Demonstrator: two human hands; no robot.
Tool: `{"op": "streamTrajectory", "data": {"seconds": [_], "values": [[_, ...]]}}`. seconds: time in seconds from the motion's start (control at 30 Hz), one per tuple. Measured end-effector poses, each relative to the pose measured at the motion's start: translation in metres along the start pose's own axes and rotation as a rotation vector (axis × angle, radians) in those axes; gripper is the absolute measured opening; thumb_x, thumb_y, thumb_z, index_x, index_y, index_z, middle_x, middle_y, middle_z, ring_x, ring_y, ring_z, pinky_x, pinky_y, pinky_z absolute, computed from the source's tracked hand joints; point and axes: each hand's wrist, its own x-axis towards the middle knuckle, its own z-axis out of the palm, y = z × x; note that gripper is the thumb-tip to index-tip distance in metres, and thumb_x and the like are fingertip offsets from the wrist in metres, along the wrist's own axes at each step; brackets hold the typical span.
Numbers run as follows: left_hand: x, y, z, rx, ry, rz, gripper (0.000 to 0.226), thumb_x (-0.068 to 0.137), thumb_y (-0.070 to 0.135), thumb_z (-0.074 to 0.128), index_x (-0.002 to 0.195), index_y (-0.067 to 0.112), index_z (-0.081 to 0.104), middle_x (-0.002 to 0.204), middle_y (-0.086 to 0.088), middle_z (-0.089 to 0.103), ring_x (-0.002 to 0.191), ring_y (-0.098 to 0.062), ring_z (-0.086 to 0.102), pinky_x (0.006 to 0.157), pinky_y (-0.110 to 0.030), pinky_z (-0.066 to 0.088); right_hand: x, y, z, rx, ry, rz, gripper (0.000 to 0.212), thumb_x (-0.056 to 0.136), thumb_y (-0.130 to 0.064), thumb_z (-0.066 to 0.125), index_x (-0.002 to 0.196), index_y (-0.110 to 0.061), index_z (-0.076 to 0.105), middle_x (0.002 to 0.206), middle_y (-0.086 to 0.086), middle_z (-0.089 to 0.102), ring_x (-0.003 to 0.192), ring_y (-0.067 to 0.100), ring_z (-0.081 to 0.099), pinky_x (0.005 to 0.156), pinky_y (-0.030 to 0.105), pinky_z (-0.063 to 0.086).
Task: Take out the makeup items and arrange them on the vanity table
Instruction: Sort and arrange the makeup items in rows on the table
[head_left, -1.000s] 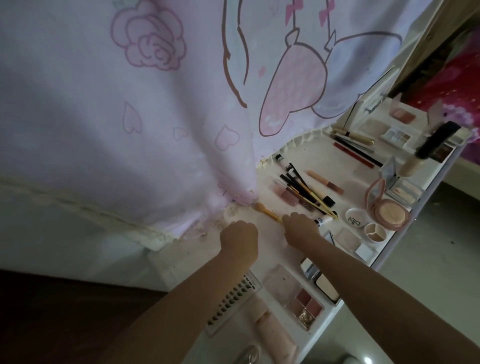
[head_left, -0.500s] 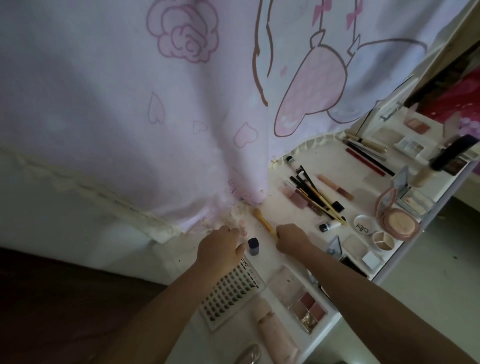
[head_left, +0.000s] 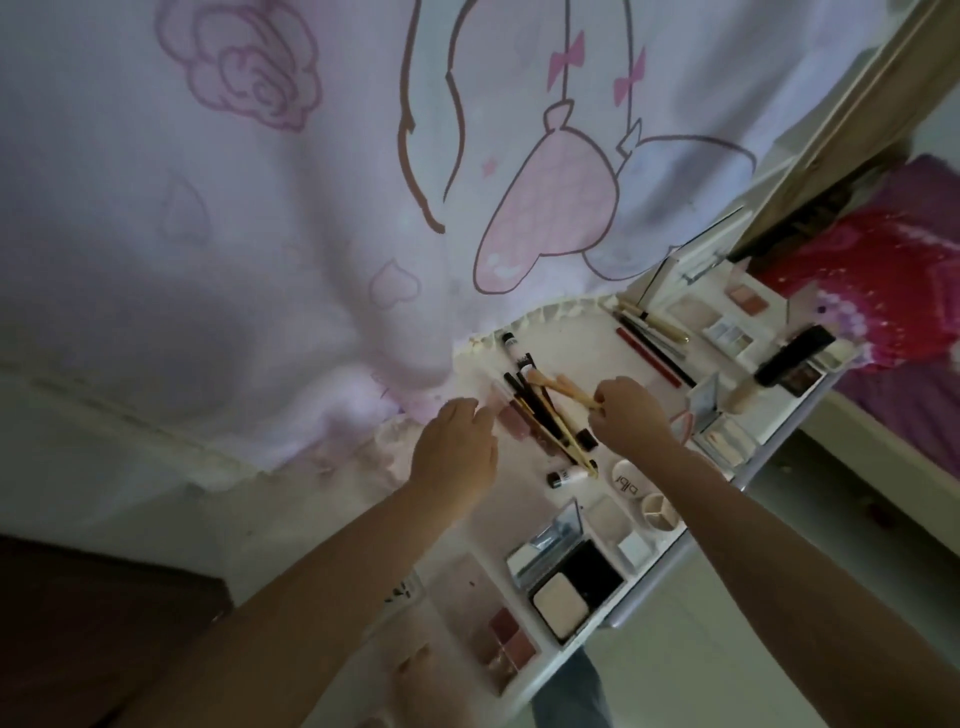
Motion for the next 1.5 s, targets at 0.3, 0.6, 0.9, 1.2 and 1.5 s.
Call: {"op": "streamTrajectory", "data": {"seconds": [0.3, 0.6, 0.9, 1.2, 1.5], "values": [[0.035, 0.029, 0.061, -0.069, -0.417, -0.288, 0.058, 0.097, 0.022, 0.038, 0.141, -0.003, 0.012, 0.151, -0.021, 0.009, 0.141, -0.032, 0.007, 0.114, -0.036, 0.017, 0.071, 0.063, -0.011, -0.074, -0.094, 0.084, 0.023, 0.087, -0.001, 0.044, 0.109, 0.003, 0.047, 0.113, 0.022, 0.056, 0.102, 0.032, 0.056, 0.079, 0.034, 0.047], [0.043, 0.022, 0.103, -0.054, -0.416, -0.357, 0.079, 0.095, 0.046, 0.03, 0.143, 0.0, -0.013, 0.152, -0.017, -0.019, 0.141, -0.03, -0.015, 0.115, -0.039, -0.004, 0.108, 0.089, 0.01, -0.226, -0.197, 0.006, 0.025, 0.088, -0.006, 0.041, 0.105, 0.005, 0.056, 0.112, 0.023, 0.055, 0.103, 0.034, 0.055, 0.082, 0.035, 0.046], [0.045, 0.023, 0.093, -0.074, -0.435, -0.375, 0.073, 0.097, 0.038, 0.034, 0.144, 0.002, -0.009, 0.153, -0.016, -0.014, 0.142, -0.027, -0.01, 0.116, -0.039, 0.005, 0.095, 0.059, 0.035, -0.242, -0.448, -0.123, 0.02, 0.085, -0.015, 0.054, 0.099, -0.002, 0.057, 0.095, 0.009, 0.06, 0.089, 0.023, 0.057, 0.066, 0.026, 0.04], [0.059, 0.066, 0.012, -0.097, 0.126, -0.09, 0.057, 0.092, 0.026, 0.048, 0.14, 0.001, 0.028, 0.146, -0.018, 0.03, 0.136, -0.028, 0.028, 0.108, -0.038, 0.031, 0.04, 0.025, -0.045, 0.189, -0.144, -0.356, 0.02, 0.095, -0.014, 0.04, 0.102, 0.002, 0.049, 0.063, 0.0, 0.051, 0.051, 0.007, 0.041, 0.05, 0.017, 0.027], [0.034, 0.097, -0.101, 0.041, 0.553, 0.306, 0.03, 0.084, 0.024, 0.049, 0.063, 0.006, 0.06, 0.052, -0.005, 0.058, 0.04, -0.019, 0.053, 0.035, -0.019, 0.037, -0.038, -0.011, -0.14, 0.796, 0.298, -0.192, 0.022, 0.095, -0.01, 0.036, 0.074, -0.008, 0.043, 0.068, 0.009, 0.054, 0.081, 0.039, 0.062, 0.06, 0.03, 0.036]]}}
